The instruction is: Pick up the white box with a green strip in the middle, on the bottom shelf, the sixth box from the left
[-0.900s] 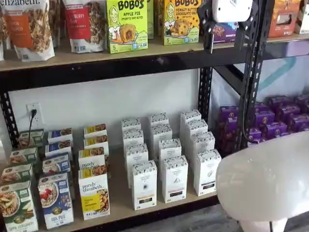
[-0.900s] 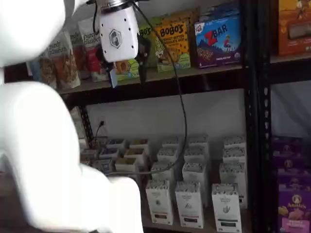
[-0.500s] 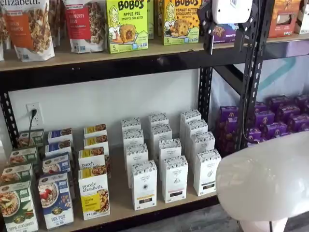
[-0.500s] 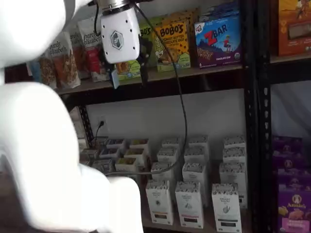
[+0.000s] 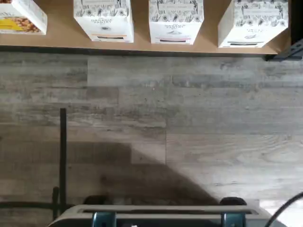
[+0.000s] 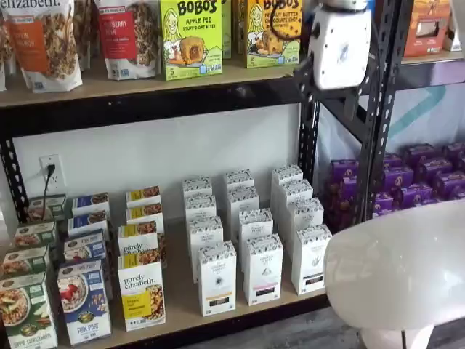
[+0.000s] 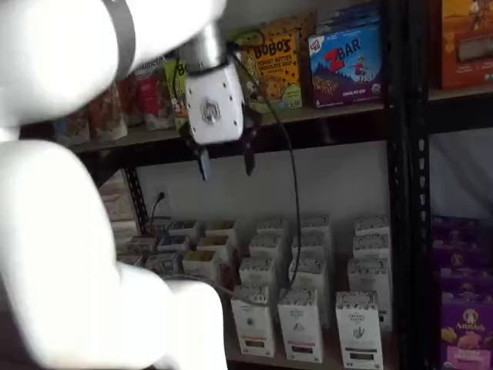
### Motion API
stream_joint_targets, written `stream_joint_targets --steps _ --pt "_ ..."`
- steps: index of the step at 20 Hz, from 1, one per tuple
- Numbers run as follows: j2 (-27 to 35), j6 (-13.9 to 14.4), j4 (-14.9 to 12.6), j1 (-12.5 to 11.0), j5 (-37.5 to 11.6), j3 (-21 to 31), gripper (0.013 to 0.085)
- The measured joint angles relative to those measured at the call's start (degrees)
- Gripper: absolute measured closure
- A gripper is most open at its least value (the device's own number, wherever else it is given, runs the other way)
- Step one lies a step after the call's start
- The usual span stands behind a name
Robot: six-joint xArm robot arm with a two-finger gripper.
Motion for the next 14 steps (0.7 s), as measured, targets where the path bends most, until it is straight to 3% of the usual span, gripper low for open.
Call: stream_joint_targets --steps 6,12,14 --pt "0.77 -1.59 0.25 -1.39 -15.96 12.22 0.0130" --pt "6.45 -3.07 -0.30 -2.92 -28.70 18.97 0.0130" --pt "9.24 -4.78 1.06 -3.79 -34.84 21.29 0.0130"
